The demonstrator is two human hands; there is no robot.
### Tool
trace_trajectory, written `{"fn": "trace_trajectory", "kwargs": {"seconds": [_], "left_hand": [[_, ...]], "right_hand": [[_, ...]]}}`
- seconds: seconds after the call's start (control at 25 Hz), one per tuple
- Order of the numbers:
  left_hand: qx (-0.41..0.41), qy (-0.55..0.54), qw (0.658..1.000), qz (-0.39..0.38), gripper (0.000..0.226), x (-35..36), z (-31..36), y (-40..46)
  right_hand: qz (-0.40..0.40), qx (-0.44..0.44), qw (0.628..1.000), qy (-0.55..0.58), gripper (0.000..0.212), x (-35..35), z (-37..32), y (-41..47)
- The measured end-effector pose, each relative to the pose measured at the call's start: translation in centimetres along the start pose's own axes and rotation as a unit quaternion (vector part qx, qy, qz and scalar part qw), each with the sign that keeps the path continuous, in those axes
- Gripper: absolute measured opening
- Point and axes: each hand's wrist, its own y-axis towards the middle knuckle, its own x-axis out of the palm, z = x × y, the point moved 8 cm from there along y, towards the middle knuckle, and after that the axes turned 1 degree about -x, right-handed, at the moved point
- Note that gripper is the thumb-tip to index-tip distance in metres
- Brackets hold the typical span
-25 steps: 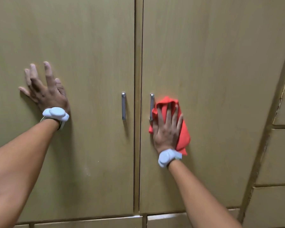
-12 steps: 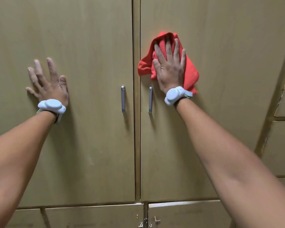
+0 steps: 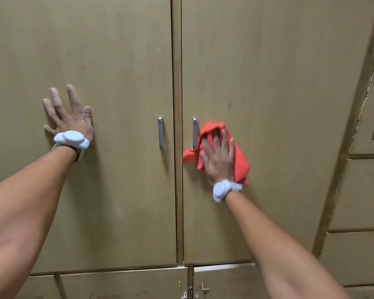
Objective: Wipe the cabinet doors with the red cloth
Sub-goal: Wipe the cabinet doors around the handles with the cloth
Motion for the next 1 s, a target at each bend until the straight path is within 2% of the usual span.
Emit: {"fn": "trace_trajectory", "kwargs": {"seconds": [0.12, 0.2, 0.28, 0.36, 0.4, 0.52, 0.64, 0.72, 0.76, 0.8, 0.84, 0.88, 0.92, 1.0], "left_hand": [[-0.006, 0.009, 1.0, -0.015, 0.065, 0.3, -0.4, 0.2], [-0.003, 0.019, 1.0, -0.012, 0.066, 0.4, -0.3, 0.4], [0.007, 0.021, 1.0, -0.009, 0.066, 0.5, -0.2, 0.6], [0.018, 0.031, 0.999, -0.002, 0.066, 0.4, -0.2, 0.3], [0.021, 0.038, 0.999, -0.001, 0.067, 0.3, -0.3, 0.4], [0.033, 0.055, 0.998, -0.03, 0.072, -0.7, 0.5, 0.3], [-0.022, 0.06, 0.993, -0.097, 0.081, -0.6, 0.4, -1.7], [-0.011, 0.076, 0.989, -0.123, 0.072, -0.2, 0.3, -5.6], [0.037, 0.079, 0.99, -0.115, 0.056, 0.1, 0.8, -8.1], [0.092, 0.08, 0.985, -0.118, 0.039, 0.7, 1.5, -11.1], [0.136, 0.058, 0.978, -0.15, 0.027, 1.8, 2.2, -14.6], [0.143, 0.005, 0.965, -0.218, 0.024, 3.4, 2.6, -18.2], [0.105, -0.074, 0.943, -0.307, 0.025, 5.2, 3.0, -21.7], [-0.023, -0.236, 0.867, -0.438, 0.028, 7.7, 4.4, -27.1]], "right_hand": [[0.077, 0.09, 0.992, 0.046, 0.052, -3.6, 2.4, 11.8], [0.116, 0.084, 0.988, 0.059, 0.052, -5.2, 2.5, 17.8], [0.145, 0.061, 0.987, 0.045, 0.05, -4.8, 2.1, 18.5], [0.147, 0.034, 0.988, 0.023, 0.049, -3.6, 1.6, 14.6], [0.135, 0.028, 0.99, 0.023, 0.05, -2.8, 1.3, 11.7], [0.03, 0.061, 0.997, 0.029, 0.059, -0.5, 1.0, 1.1], [-0.083, 0.111, 0.99, 0.032, 0.062, 0.6, 0.6, -7.5], [-0.14, 0.152, 0.976, 0.067, 0.054, 0.6, 0.2, -10.5], [-0.14, 0.183, 0.965, 0.122, 0.05, 0.3, -0.1, -11.1], [-0.119, 0.23, 0.944, 0.206, 0.048, -0.2, -0.2, -11.5], [-0.091, 0.299, 0.9, 0.305, 0.047, -0.8, -0.4, -11.6], [-0.062, 0.38, 0.832, 0.399, 0.046, -1.1, -0.7, -11.7], [-0.05, 0.456, 0.755, 0.468, 0.046, -1.2, -1.3, -11.8], [-0.055, 0.553, 0.623, 0.55, 0.047, -1.5, -3.3, -11.7]]}}
